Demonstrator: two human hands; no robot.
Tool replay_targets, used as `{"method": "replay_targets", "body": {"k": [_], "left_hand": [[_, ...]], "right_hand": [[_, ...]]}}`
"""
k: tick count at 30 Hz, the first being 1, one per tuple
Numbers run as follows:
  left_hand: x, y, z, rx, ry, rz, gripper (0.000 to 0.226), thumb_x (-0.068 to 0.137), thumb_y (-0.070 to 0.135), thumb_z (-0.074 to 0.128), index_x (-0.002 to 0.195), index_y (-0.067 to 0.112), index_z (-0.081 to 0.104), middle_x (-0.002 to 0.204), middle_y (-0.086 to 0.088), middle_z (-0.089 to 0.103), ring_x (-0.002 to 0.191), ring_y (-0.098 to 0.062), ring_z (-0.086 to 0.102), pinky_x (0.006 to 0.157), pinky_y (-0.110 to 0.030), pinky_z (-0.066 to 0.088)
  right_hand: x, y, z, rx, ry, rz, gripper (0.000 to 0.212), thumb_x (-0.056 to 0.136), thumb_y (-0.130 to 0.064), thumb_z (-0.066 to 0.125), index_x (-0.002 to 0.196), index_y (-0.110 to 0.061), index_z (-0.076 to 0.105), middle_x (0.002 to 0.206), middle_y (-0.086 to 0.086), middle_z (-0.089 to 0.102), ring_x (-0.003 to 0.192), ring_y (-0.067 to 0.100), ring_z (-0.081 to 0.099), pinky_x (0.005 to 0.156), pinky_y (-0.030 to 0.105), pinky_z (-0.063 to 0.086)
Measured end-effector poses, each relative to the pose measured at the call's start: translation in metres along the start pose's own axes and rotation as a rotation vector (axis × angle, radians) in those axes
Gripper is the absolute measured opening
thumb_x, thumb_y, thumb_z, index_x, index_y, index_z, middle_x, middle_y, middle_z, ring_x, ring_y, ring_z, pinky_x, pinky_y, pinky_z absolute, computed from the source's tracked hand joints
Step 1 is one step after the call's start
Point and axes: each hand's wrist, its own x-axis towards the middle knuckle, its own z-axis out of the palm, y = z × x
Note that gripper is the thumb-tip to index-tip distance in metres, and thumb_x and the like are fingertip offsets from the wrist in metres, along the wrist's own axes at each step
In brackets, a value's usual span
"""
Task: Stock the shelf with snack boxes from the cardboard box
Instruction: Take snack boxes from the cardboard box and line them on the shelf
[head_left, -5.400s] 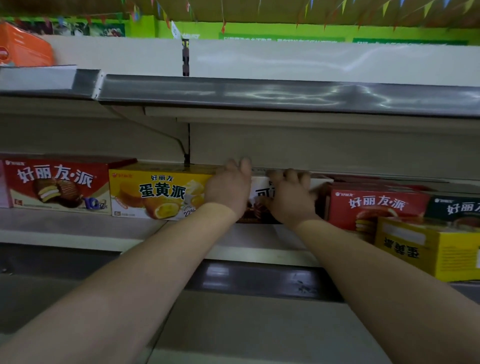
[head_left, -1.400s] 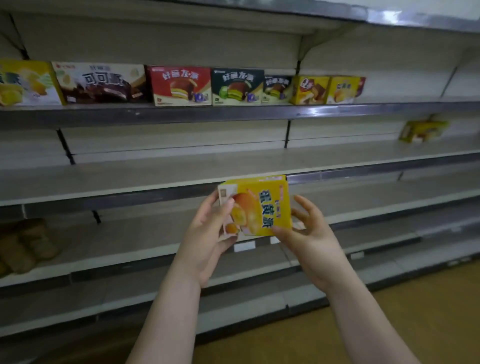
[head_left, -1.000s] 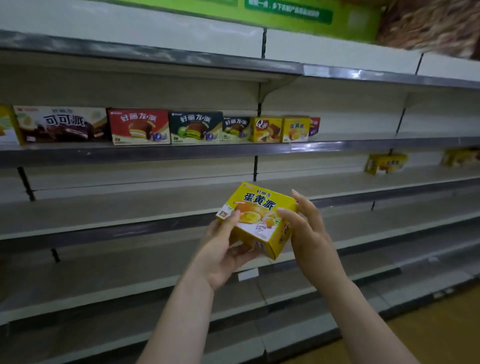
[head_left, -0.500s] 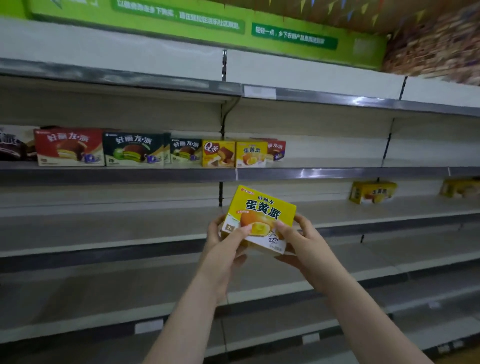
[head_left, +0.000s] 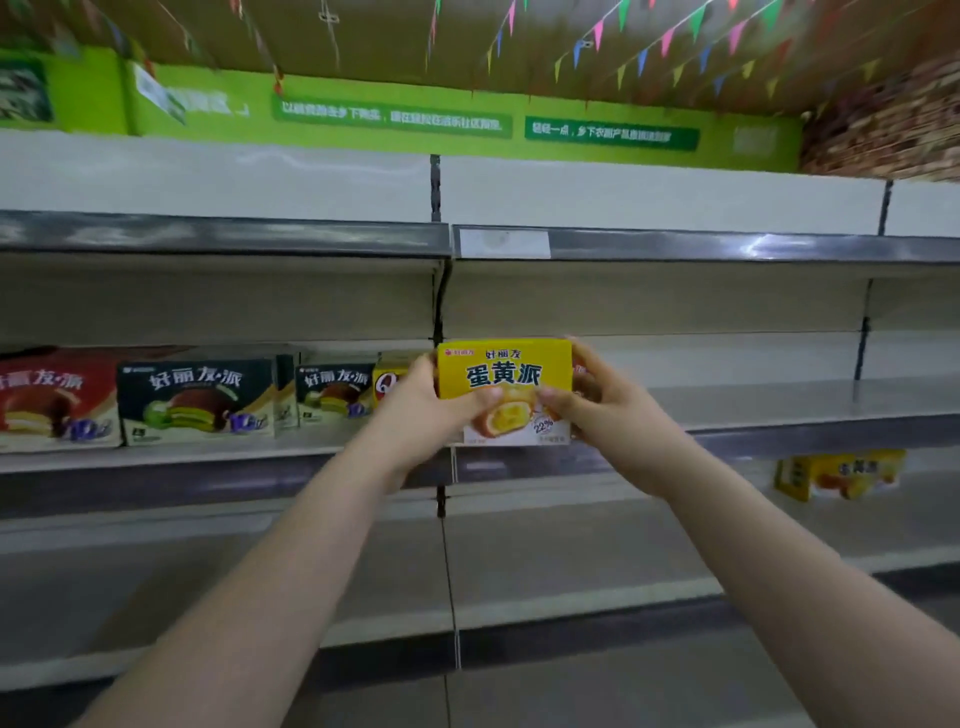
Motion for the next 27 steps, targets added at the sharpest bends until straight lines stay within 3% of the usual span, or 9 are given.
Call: {"method": "replay_targets", "body": {"k": [2, 5, 9, 13, 18, 22, 25, 27], "left_hand": [[0.023, 0.001, 0.002, 0.018, -0.025, 0.001, 0.044, 0.084, 0.040, 0.070, 0.119, 0.024, 0.049, 0.104, 0.009, 0.064, 0.086, -0.002, 0.056, 0.068, -0.023, 0.044], [0.047, -0.014, 0.012, 0.049, -0.032, -0.030, 0.040, 0.083, 0.038, 0.071, 0.112, 0.027, 0.047, 0.093, 0.017, 0.058, 0.083, 0.002, 0.054, 0.069, -0.021, 0.043], [0.055, -0.044, 0.028, 0.104, 0.015, -0.055, 0.050, 0.082, 0.036, 0.072, 0.124, 0.025, 0.047, 0.106, 0.011, 0.064, 0.098, -0.009, 0.061, 0.084, -0.029, 0.049], [0.069, -0.053, 0.035, 0.204, 0.070, -0.080, 0.045, 0.085, 0.038, 0.069, 0.122, 0.024, 0.048, 0.110, 0.007, 0.065, 0.100, -0.013, 0.061, 0.088, -0.035, 0.051], [0.087, -0.057, 0.042, 0.368, 0.072, -0.126, 0.063, 0.079, 0.040, 0.075, 0.128, 0.018, 0.042, 0.114, 0.000, 0.063, 0.102, -0.019, 0.061, 0.091, -0.045, 0.052], [0.093, -0.061, 0.044, 0.342, 0.091, -0.155, 0.072, 0.072, 0.043, 0.081, 0.130, 0.021, 0.042, 0.113, 0.001, 0.063, 0.103, -0.020, 0.061, 0.092, -0.045, 0.052], [0.094, -0.060, 0.048, 0.338, 0.119, -0.166, 0.071, 0.071, 0.043, 0.082, 0.127, 0.021, 0.045, 0.110, 0.002, 0.064, 0.099, -0.019, 0.062, 0.089, -0.044, 0.054], [0.094, -0.060, 0.050, 0.342, 0.124, -0.149, 0.067, 0.069, 0.044, 0.083, 0.124, 0.022, 0.050, 0.109, 0.002, 0.065, 0.099, -0.018, 0.063, 0.089, -0.044, 0.053]], "right_hand": [[0.026, 0.005, -0.005, -0.044, -0.017, 0.003, 0.062, 0.092, -0.021, 0.061, 0.146, -0.027, 0.032, 0.119, -0.003, 0.065, 0.100, 0.012, 0.068, 0.083, 0.030, 0.054], [0.052, 0.026, -0.010, -0.113, -0.078, 0.043, 0.053, 0.094, -0.020, 0.058, 0.143, -0.024, 0.039, 0.118, -0.004, 0.067, 0.107, 0.015, 0.065, 0.095, 0.036, 0.052], [0.060, 0.053, -0.008, -0.156, -0.137, 0.071, 0.043, 0.096, -0.013, 0.056, 0.137, -0.023, 0.045, 0.116, -0.007, 0.067, 0.105, 0.008, 0.064, 0.081, 0.020, 0.052], [0.072, 0.062, -0.006, -0.215, -0.120, 0.080, 0.039, 0.097, -0.013, 0.055, 0.134, -0.020, 0.047, 0.118, -0.004, 0.064, 0.107, 0.014, 0.061, 0.092, 0.033, 0.050], [0.086, 0.071, -0.009, -0.368, -0.085, 0.127, 0.055, 0.095, -0.010, 0.057, 0.144, -0.017, 0.035, 0.131, 0.008, 0.054, 0.115, 0.024, 0.055, 0.099, 0.041, 0.047], [0.090, 0.068, -0.001, -0.349, 0.046, 0.192, 0.061, 0.090, -0.035, 0.064, 0.137, -0.010, 0.034, 0.137, 0.013, 0.038, 0.118, 0.029, 0.045, 0.097, 0.039, 0.042], [0.096, 0.064, 0.004, -0.210, 0.033, 0.286, 0.079, 0.088, -0.047, 0.064, 0.143, -0.005, 0.025, 0.139, 0.011, 0.041, 0.125, 0.029, 0.043, 0.092, 0.036, 0.039], [0.099, 0.065, 0.007, -0.082, 0.022, 0.327, 0.085, 0.087, -0.048, 0.064, 0.147, -0.006, 0.022, 0.143, 0.009, 0.043, 0.128, 0.028, 0.044, 0.096, 0.037, 0.041]]}}
